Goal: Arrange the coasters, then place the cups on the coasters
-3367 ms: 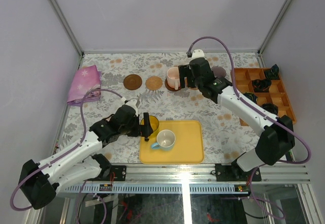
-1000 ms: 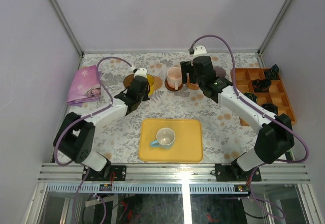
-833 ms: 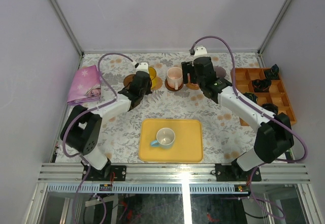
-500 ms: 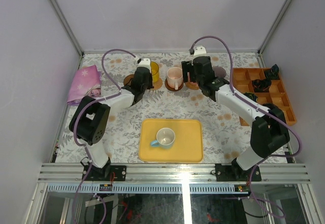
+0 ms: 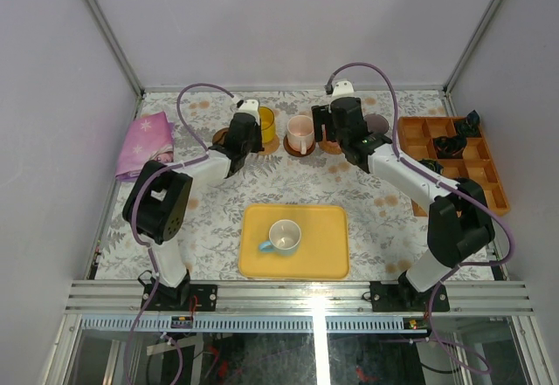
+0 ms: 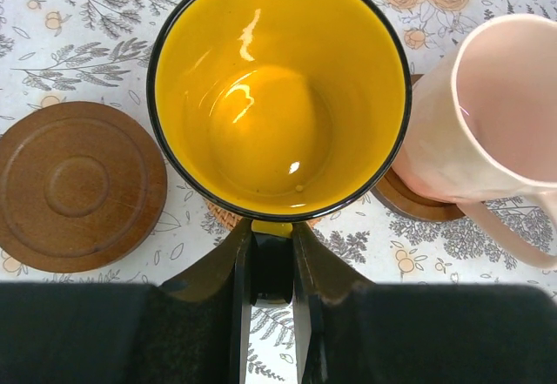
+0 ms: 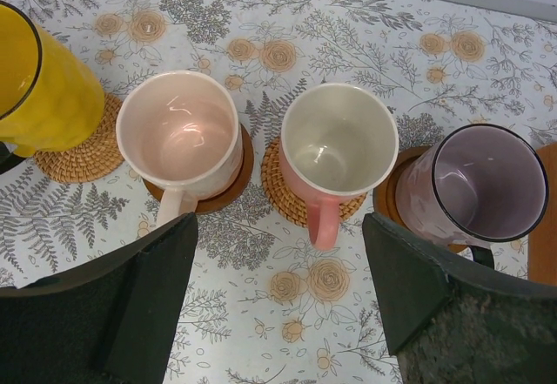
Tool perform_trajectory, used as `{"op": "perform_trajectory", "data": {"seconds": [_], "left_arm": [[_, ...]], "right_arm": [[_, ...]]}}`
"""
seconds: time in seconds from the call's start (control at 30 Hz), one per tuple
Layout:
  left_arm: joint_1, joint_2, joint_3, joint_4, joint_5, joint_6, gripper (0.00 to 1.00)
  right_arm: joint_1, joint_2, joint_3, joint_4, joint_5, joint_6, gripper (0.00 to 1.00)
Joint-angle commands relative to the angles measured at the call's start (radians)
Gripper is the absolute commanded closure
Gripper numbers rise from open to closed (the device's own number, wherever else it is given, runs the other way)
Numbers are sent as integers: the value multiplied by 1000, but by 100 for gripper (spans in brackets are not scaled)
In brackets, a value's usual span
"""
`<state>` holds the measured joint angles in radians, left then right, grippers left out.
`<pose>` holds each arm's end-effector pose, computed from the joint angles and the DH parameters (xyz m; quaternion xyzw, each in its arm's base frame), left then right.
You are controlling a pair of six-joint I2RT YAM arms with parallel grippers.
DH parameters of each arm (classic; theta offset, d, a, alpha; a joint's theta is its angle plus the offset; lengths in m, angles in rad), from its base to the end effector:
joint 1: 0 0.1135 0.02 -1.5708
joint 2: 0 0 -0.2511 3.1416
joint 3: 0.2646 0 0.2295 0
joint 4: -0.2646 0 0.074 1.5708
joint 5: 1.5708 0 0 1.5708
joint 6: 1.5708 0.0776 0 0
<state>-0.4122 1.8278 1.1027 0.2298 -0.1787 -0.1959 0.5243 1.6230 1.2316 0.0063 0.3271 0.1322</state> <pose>0.3919 -0.1563 0.1829 0.0469 0.8554 -0.0796 0.5097 0.3565 0.1774 0.2798 -0.0702 0.8203 0.0499 0.5654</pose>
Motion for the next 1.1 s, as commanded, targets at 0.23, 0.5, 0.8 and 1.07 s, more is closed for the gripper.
{"op": "perform_trajectory", "data": {"seconds": [0.23, 0.5, 0.8, 1.07], "left_arm": [[1, -12, 37, 87, 9, -11, 100], [1, -3, 24, 74, 17, -32, 100], [0, 14, 20, 74, 11, -39, 100], [1, 22, 23, 72, 13, -42, 100]], "right_arm": [[-6, 3, 37, 37, -14, 20, 17], [-7, 8, 37, 30, -29, 28, 17], [-7, 12, 40, 24, -38, 28, 17], [-7, 13, 39, 22, -34, 27, 16]]}}
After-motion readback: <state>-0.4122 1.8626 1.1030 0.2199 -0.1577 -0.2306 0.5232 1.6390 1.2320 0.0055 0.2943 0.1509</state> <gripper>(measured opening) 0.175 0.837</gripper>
